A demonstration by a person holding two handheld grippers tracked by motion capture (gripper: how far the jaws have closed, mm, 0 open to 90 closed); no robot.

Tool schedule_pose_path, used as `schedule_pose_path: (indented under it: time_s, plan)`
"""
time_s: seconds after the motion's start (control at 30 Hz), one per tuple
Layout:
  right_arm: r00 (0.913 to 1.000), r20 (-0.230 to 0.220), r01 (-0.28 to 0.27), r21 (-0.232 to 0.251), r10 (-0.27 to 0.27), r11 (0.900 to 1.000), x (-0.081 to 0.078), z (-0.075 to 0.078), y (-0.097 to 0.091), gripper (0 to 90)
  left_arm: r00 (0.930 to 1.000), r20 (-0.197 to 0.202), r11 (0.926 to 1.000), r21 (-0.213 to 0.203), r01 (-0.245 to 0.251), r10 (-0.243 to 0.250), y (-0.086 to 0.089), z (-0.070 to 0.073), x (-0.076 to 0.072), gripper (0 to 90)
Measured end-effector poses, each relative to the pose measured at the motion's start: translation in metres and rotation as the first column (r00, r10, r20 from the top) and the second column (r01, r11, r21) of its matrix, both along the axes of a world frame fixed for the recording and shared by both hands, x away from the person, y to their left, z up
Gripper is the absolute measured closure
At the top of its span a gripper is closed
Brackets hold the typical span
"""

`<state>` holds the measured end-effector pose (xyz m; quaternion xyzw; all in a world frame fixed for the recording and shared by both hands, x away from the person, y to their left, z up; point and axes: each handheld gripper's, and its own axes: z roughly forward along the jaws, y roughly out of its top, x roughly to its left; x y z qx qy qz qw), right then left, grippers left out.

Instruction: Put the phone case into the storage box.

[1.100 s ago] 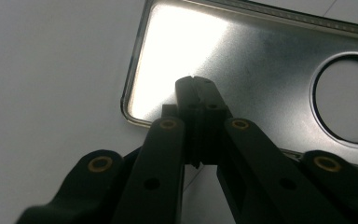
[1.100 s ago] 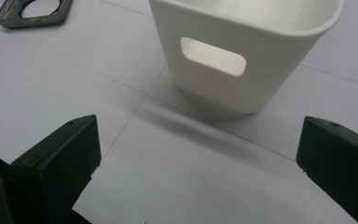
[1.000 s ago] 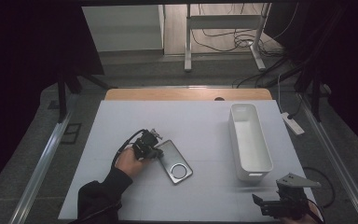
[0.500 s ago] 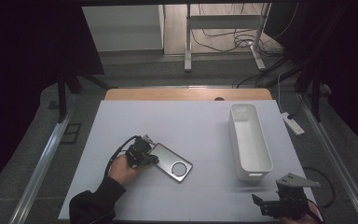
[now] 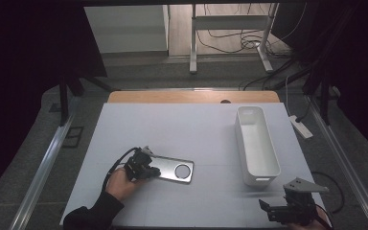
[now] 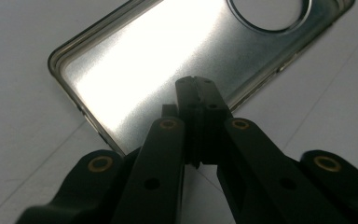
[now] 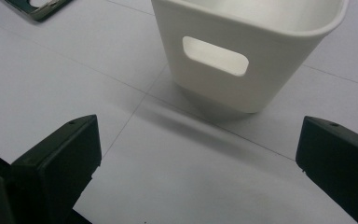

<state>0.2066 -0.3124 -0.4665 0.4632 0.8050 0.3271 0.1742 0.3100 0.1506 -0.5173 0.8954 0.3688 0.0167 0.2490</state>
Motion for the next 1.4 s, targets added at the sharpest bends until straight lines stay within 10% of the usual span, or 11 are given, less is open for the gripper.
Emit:
schedule_pose_path:
  time_s: [1.4]
  plan:
    - [1.0000,0.001,-0.007,-0.010,0.008,0.9999,0.000,0.000,0.002,0.4,0.9994,-0.014,0.9969,-0.072,0.031,-0.032,-0.027,-0.003,-0.050,89.0]
